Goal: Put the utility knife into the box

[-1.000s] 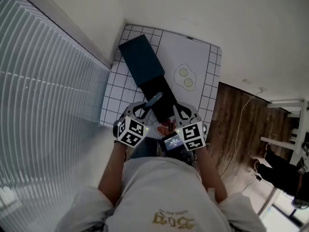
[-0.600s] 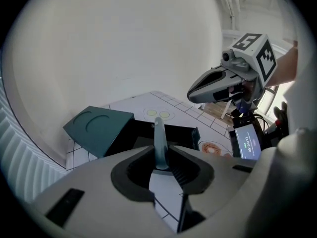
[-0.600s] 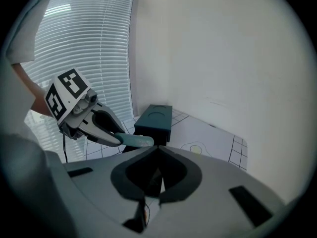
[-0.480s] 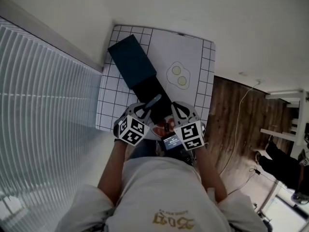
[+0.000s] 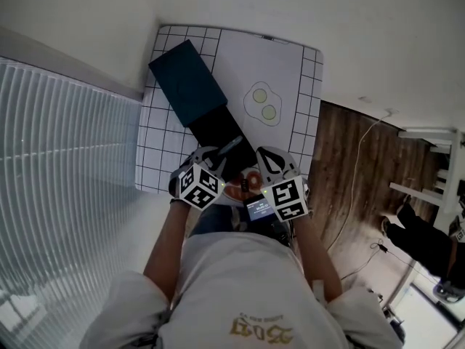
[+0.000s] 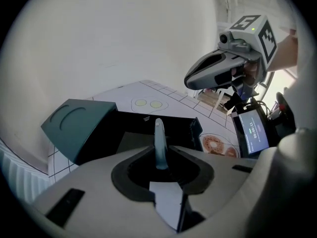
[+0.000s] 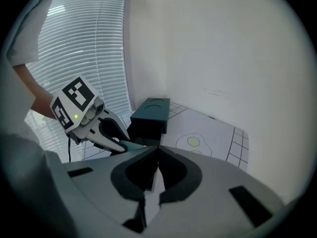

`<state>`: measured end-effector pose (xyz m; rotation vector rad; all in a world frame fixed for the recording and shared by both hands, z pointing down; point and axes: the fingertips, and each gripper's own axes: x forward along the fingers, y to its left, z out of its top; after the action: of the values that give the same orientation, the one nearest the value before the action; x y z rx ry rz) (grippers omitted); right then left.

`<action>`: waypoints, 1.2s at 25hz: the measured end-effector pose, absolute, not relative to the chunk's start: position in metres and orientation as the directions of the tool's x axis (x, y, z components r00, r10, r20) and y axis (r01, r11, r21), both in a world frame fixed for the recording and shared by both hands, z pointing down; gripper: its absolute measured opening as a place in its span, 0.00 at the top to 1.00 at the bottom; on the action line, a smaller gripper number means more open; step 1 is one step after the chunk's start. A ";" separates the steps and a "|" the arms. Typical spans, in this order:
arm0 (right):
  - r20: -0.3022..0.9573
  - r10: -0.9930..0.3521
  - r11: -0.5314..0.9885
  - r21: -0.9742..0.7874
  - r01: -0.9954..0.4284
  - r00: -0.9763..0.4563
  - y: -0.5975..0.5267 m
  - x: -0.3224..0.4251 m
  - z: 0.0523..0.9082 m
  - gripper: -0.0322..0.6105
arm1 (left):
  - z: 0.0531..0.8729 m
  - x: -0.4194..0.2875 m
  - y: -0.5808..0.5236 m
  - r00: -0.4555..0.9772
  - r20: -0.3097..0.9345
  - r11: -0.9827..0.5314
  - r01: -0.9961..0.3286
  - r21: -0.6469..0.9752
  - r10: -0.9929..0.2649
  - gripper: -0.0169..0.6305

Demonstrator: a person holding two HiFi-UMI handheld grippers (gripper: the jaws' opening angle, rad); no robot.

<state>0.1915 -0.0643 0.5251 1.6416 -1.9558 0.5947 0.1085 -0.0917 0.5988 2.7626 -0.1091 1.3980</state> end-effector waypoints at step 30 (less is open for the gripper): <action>0.666 -0.729 0.195 -0.019 -0.981 -0.158 -0.032 0.191 0.542 0.94 | 0.624 0.105 -0.068 0.540 0.841 -0.999 -0.028 -0.035 -0.044 0.83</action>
<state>0.1909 -0.0320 0.5422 1.5896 -1.9519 0.6281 0.1055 -0.0680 0.6240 2.7717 -0.0653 1.5135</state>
